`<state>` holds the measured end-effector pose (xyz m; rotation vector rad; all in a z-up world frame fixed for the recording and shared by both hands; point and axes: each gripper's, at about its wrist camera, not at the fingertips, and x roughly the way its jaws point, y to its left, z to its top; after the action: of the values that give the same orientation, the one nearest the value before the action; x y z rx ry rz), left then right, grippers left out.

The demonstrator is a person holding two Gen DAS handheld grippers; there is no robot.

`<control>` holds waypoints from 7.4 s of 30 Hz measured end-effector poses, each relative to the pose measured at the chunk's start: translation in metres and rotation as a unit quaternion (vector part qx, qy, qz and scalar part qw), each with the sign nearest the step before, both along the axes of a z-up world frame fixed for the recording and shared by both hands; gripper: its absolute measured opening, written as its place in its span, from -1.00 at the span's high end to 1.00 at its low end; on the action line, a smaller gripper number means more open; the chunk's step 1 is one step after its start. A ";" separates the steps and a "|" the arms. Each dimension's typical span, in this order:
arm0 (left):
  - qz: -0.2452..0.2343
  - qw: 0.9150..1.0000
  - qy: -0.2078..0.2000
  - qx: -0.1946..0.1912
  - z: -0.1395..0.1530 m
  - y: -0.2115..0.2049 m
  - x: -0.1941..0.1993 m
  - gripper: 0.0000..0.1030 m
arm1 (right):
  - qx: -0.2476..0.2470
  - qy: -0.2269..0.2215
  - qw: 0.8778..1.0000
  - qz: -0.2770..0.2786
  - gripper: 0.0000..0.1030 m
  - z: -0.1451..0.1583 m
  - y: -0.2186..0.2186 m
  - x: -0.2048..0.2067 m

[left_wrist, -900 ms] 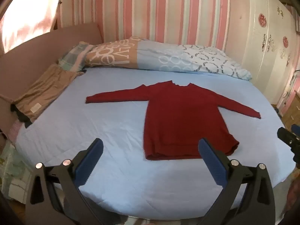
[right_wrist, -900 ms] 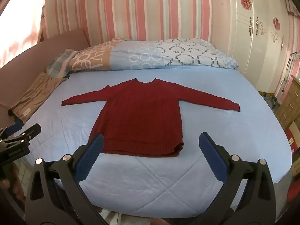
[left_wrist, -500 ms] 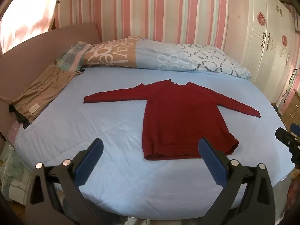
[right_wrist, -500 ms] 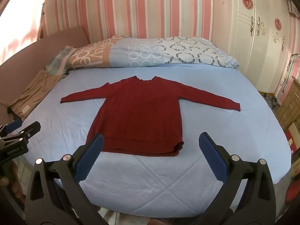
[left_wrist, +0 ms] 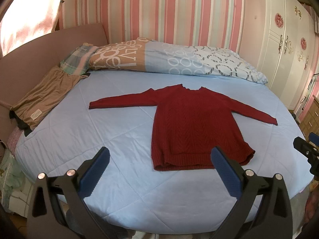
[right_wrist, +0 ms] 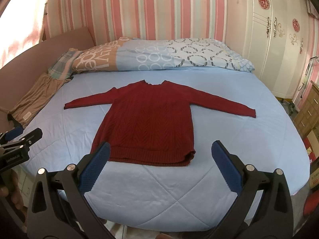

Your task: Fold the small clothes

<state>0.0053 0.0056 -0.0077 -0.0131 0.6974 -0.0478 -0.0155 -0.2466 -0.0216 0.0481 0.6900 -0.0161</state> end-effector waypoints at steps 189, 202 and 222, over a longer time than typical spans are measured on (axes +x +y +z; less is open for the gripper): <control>-0.008 1.000 0.018 0.015 -0.138 -0.074 0.463 -0.97 | 0.101 0.033 0.994 0.016 0.76 -0.122 -0.195 0.471; 0.027 0.999 0.036 0.010 -0.151 0.039 0.475 -0.97 | 0.073 0.074 0.990 0.091 0.76 -0.164 0.013 0.554; 0.065 0.997 0.043 -0.017 -0.170 0.105 0.464 -0.97 | 0.026 0.072 0.997 0.024 -0.51 -0.201 0.050 0.555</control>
<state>0.4697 0.1108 -0.1776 -0.0939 0.7810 0.0650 0.5392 -0.1969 -0.2222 0.0802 0.8363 0.0438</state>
